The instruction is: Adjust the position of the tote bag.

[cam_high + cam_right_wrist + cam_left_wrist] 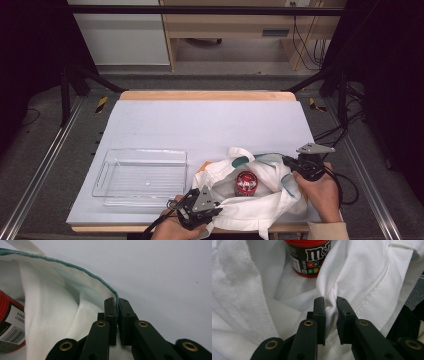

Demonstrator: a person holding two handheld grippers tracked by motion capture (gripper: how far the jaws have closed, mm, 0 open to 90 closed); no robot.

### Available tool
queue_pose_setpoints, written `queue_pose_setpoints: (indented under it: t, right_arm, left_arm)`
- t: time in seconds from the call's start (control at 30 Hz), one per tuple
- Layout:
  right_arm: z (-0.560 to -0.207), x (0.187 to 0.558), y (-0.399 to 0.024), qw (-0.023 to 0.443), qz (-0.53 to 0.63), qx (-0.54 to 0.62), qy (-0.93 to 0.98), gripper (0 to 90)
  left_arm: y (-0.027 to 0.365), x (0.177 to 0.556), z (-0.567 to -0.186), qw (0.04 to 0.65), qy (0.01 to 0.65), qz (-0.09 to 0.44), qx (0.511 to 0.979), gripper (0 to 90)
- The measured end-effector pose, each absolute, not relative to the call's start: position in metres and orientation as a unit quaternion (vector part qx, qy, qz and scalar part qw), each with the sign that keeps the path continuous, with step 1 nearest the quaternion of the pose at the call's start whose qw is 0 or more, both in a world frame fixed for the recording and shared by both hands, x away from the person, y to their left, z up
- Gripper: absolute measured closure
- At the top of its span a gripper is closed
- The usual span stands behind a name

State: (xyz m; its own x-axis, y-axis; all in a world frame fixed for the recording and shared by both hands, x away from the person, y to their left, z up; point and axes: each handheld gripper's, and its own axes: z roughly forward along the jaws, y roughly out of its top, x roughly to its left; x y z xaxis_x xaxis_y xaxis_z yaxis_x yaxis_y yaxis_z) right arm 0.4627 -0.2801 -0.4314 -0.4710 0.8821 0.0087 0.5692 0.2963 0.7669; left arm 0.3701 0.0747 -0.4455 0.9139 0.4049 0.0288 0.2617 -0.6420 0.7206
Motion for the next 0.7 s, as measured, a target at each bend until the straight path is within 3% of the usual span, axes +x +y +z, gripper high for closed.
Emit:
queue_pose_setpoints:
  t: [0.33,0.7]
  right_arm:
    - [-0.429,0.460,-0.278,0.218,0.373,0.457,0.778,83.8]
    - [-0.411,0.453,-0.275,0.228,0.386,0.449,0.773,63.3]
  left_arm:
    - [0.074,0.370,-0.446,0.380,0.189,0.096,0.900,79.0]
    - [0.074,0.370,-0.445,0.386,0.194,0.097,0.897,78.5]
